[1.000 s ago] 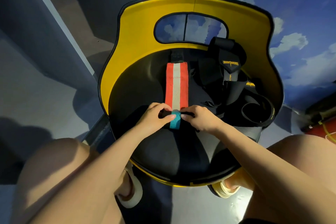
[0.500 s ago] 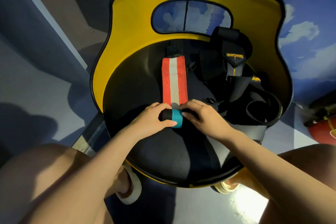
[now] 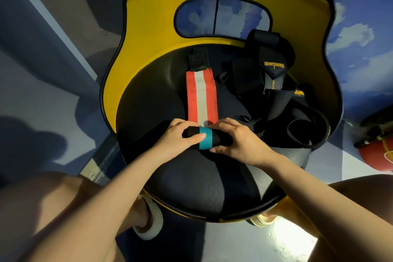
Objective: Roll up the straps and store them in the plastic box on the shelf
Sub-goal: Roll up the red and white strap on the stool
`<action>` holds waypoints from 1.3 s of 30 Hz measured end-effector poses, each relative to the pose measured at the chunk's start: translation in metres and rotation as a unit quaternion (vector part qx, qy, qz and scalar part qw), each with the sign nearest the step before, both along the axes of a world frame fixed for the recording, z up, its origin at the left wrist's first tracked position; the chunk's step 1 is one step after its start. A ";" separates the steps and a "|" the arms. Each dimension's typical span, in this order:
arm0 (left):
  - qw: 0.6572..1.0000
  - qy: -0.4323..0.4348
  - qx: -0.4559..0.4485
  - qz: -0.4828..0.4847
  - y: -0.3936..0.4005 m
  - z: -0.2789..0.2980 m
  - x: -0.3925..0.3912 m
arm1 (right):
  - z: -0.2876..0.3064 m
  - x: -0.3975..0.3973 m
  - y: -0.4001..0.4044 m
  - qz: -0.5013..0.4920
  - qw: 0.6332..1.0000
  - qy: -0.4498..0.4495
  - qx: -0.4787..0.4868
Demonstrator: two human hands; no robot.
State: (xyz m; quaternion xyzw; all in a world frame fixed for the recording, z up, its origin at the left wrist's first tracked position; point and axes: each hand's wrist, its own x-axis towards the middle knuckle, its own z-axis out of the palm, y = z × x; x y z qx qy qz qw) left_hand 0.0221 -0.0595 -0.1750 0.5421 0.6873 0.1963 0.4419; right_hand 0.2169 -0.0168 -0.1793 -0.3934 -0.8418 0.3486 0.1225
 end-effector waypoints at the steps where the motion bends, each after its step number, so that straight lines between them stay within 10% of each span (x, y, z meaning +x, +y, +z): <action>1: 1.000 -0.007 0.008 0.011 0.000 0.000 0.002 | 0.000 0.000 0.002 -0.009 1.000 -0.002 -0.015; 19: 0.984 -0.135 -0.043 0.104 0.001 0.005 0.016 | 0.002 -0.006 0.004 -0.062 0.980 0.012 -0.190; 39: 0.983 -0.096 0.009 0.154 -0.006 0.003 0.014 | -0.009 -0.017 0.003 -0.128 0.988 0.077 -0.044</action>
